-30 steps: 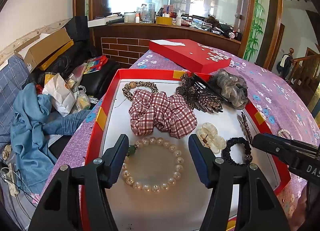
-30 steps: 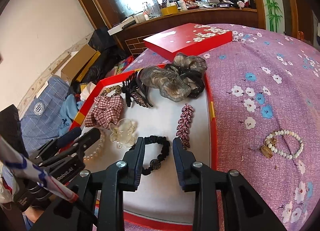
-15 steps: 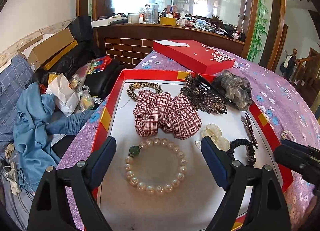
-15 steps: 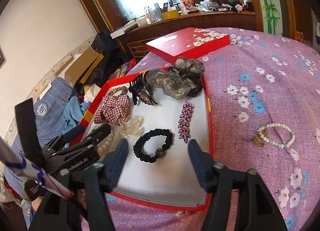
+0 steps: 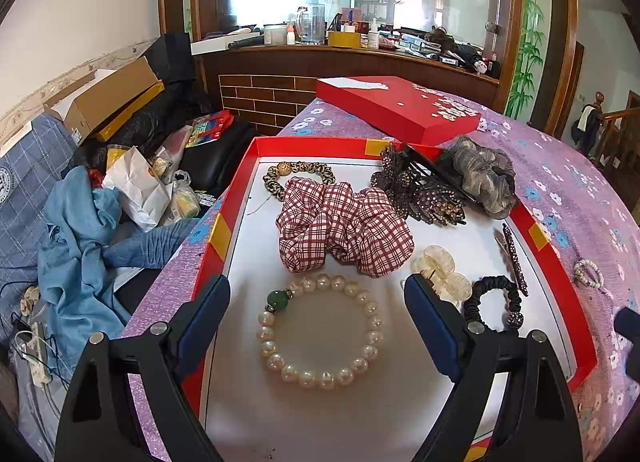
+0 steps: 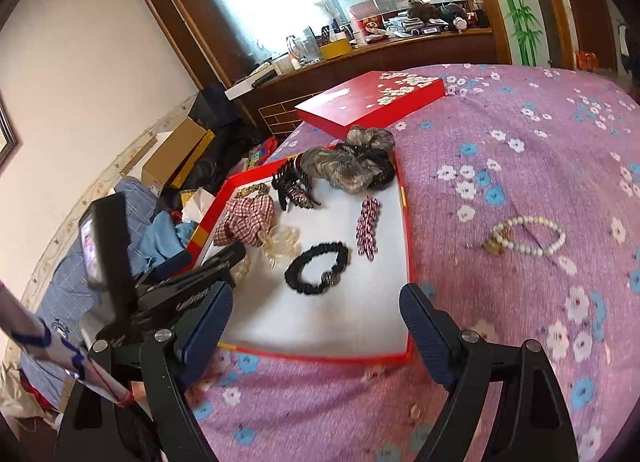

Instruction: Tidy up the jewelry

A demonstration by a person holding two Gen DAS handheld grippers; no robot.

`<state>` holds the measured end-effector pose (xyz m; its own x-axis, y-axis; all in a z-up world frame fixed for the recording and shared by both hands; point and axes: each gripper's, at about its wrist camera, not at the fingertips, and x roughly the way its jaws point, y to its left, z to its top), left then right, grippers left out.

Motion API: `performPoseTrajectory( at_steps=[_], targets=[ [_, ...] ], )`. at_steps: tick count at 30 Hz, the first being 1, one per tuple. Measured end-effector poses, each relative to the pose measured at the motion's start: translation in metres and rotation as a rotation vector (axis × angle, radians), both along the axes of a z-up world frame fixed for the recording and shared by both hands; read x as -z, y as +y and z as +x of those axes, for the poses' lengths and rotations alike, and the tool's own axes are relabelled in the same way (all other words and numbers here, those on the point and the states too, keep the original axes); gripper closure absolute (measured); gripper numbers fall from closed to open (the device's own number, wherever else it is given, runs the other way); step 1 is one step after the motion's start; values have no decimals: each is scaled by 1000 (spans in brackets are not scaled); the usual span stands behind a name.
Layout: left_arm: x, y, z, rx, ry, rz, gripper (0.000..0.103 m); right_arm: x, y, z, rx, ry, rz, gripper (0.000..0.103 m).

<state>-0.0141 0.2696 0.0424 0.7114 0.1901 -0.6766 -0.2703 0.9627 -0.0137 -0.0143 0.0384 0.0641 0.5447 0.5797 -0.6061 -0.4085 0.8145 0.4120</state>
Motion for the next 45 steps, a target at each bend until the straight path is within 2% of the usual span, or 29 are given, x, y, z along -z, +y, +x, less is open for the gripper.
performPoseTrajectory(
  at_steps=[10, 15, 20, 22, 25, 28, 34, 38, 40, 43, 45],
  targets=[
    [6, 3, 5, -18, 37, -2, 15, -7, -21, -35, -9, -38, 37, 12],
    [0, -4, -6, -60, 28, 50, 15, -5, -31, -48, 2, -26, -3, 10],
    [-21, -18, -52, -52, -44, -21, 15, -4, -41, -71, 40, -57, -69, 10],
    [-30, -26, -74, -64, -81, -31, 8, -3, -44, -84, 74, -79, -114, 10],
    [-43, -38, -105, -85, -140, -29, 7, -2, -44, -103, 124, -116, -193, 10],
    [-51, -51, -133, -100, -180, -26, 4, 0, -47, -124, 161, -150, -223, 10],
    [-60, -83, -175, -102, -170, 61, 3, -2, -49, -162, 195, -216, -318, 10],
    [-62, -86, -200, -62, -197, 16, 2, -13, -51, -179, 226, -280, -326, 7],
    [-63, -83, -204, -85, -192, 24, 2, -15, -52, -181, 235, -297, -326, 7],
    [-68, -84, -217, -173, -219, 102, 2, -16, -49, -181, 236, -313, -340, 7],
    [-71, -88, -226, -185, -247, 151, 2, -17, -48, -183, 237, -325, -351, 7]
  ],
)
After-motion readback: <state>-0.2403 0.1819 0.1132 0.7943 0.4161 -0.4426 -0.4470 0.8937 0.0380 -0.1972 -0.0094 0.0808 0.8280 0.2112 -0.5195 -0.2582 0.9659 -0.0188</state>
